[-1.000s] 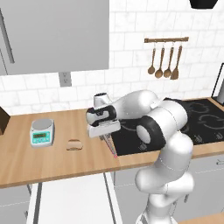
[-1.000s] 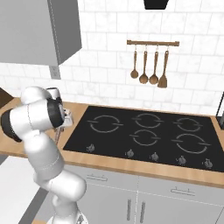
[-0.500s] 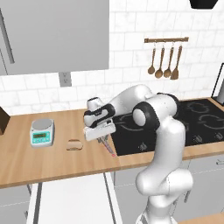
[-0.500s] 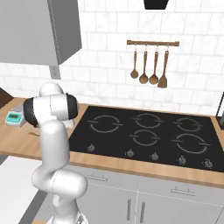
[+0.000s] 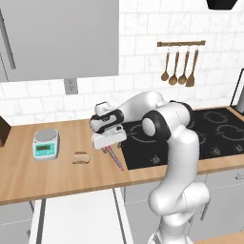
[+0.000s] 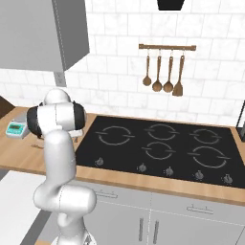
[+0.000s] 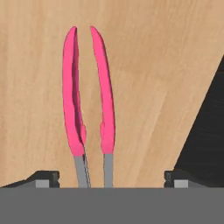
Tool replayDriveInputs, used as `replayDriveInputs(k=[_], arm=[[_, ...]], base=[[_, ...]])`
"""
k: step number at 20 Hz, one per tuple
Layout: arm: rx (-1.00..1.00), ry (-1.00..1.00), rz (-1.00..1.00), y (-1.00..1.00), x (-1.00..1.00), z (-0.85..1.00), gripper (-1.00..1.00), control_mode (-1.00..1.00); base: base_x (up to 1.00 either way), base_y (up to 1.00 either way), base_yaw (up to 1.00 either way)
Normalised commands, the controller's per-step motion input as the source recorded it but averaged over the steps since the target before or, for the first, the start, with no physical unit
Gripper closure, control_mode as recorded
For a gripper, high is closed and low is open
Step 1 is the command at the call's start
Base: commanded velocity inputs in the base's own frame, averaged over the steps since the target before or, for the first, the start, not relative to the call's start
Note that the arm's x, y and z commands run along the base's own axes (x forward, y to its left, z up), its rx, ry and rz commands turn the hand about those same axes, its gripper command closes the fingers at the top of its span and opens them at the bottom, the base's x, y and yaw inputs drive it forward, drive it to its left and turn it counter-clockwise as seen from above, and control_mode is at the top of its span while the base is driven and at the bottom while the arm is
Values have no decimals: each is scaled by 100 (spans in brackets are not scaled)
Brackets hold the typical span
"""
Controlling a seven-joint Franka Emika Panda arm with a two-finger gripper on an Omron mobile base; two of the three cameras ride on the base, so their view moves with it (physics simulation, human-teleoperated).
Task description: Pick the tongs from the drawer and place it on the counter.
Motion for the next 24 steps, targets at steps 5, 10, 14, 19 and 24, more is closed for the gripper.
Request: replayDriveInputs(k=[5,10,14,19,24], arm=[[11,-10,-2,-65,-62,20,-100,-100],[14,-17,0,-75,-66,41,-100,-100],[14,-13,0,-77,-41,86,-100,-100],[14,-6,0,-78,-39,70,-100,-100],[13,-6,0,-84,-53,66,-100,-100]], base=[[0,0,0],[0,0,0],[0,0,0],[0,0,0],[0,0,0]])
